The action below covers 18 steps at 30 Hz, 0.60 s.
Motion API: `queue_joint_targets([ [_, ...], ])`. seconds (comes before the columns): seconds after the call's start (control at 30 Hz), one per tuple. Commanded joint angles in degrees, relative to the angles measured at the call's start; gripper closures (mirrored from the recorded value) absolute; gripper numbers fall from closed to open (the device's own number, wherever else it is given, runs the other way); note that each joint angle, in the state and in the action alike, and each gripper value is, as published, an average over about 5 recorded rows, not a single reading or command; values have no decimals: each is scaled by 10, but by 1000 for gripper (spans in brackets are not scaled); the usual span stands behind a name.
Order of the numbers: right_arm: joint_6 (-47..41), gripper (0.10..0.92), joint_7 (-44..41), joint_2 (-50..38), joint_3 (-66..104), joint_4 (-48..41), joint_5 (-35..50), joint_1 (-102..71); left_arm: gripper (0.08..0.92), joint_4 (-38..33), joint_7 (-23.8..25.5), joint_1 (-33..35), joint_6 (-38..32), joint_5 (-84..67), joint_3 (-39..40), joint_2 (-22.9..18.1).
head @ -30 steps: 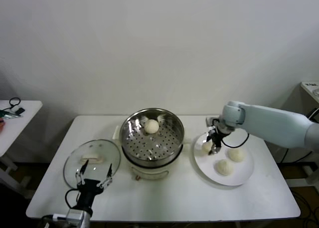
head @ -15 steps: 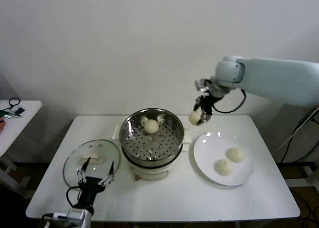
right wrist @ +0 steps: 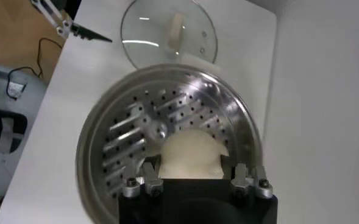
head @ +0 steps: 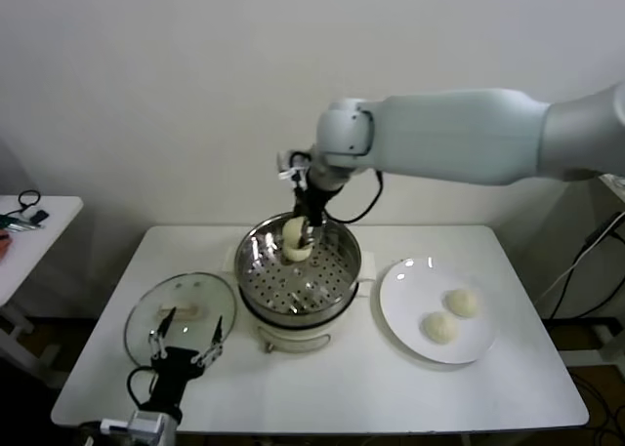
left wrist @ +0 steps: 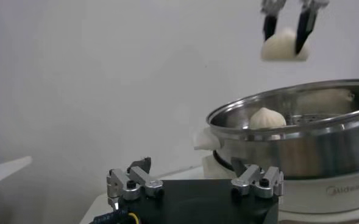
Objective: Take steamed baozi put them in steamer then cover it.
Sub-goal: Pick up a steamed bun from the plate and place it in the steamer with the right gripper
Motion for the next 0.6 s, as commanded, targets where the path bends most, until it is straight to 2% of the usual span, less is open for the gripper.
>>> queue_joint_targets([
  [0.03, -36, 362, 53, 72, 14, -33, 1, -83, 177, -2, 0, 2, 0, 1, 1, -2],
  [0.33, -36, 364, 54, 99, 23, -119, -43, -144, 177, -1, 1, 2, 0, 1, -2, -3],
  [0.6, -28, 364, 49, 107, 28, -159, -61, -164, 177, 1, 0, 0, 0, 0, -3, -4],
])
